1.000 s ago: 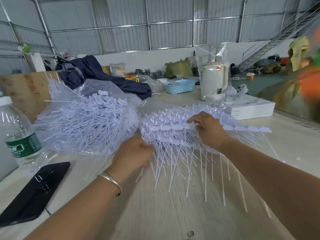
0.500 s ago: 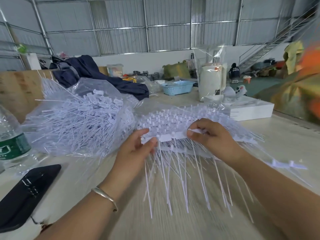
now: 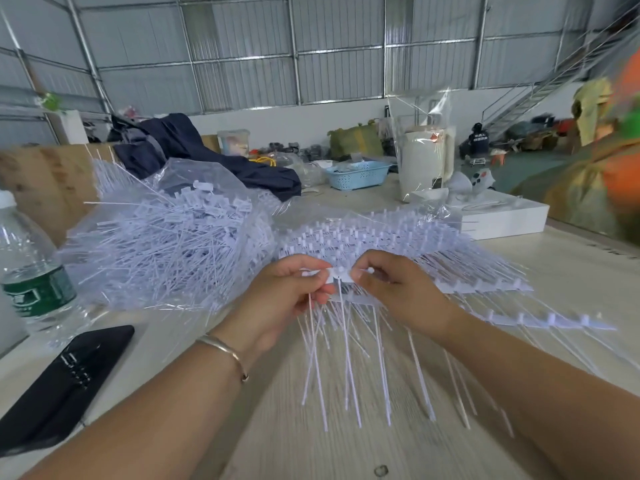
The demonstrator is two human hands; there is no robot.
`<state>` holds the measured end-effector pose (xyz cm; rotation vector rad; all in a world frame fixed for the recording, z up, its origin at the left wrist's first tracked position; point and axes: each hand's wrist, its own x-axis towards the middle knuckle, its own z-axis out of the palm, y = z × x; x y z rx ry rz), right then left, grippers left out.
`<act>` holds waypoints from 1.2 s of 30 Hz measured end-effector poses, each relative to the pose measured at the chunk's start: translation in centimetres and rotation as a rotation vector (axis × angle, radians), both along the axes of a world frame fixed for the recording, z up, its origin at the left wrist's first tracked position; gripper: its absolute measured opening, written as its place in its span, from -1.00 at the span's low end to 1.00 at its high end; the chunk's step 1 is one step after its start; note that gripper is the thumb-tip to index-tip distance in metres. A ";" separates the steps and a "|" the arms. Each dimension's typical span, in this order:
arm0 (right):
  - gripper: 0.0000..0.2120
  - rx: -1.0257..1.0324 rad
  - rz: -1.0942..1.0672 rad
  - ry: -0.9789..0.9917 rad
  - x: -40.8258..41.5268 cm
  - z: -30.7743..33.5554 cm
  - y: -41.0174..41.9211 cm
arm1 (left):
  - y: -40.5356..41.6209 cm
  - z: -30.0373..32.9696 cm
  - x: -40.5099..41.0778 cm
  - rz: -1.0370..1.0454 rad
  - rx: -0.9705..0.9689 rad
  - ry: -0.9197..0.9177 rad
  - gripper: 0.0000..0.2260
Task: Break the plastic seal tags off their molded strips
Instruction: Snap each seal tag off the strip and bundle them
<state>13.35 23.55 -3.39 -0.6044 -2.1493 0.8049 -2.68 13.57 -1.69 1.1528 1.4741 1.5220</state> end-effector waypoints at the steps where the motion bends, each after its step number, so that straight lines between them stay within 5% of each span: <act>1: -0.82 -0.039 0.012 0.002 -0.1 0.3 0.1 | 0.3 0.3 0.0 -0.021 0.014 -0.024 -0.87; 9: -0.81 -0.176 0.095 -0.049 -1.0 1.6 0.5 | 0.9 -2.2 0.2 -0.140 0.075 -0.542 -0.78; 13: -0.84 -0.164 0.138 0.028 0.0 -0.1 -0.1 | 0.2 -2.7 0.2 -0.150 0.057 -0.427 -0.85; 20: -0.82 -0.160 0.109 0.035 0.3 -0.5 0.2 | 0.0 -3.2 0.2 0.143 0.085 0.081 -0.75; 27: -0.89 -0.231 0.186 0.118 0.6 -0.3 0.1 | -0.2 -3.3 -0.1 -0.199 0.070 -0.218 -0.93; 36: -0.90 -0.453 0.451 0.182 0.9 -0.3 -0.3 | -0.4 -3.1 0.6 -0.502 0.033 -0.449 -0.81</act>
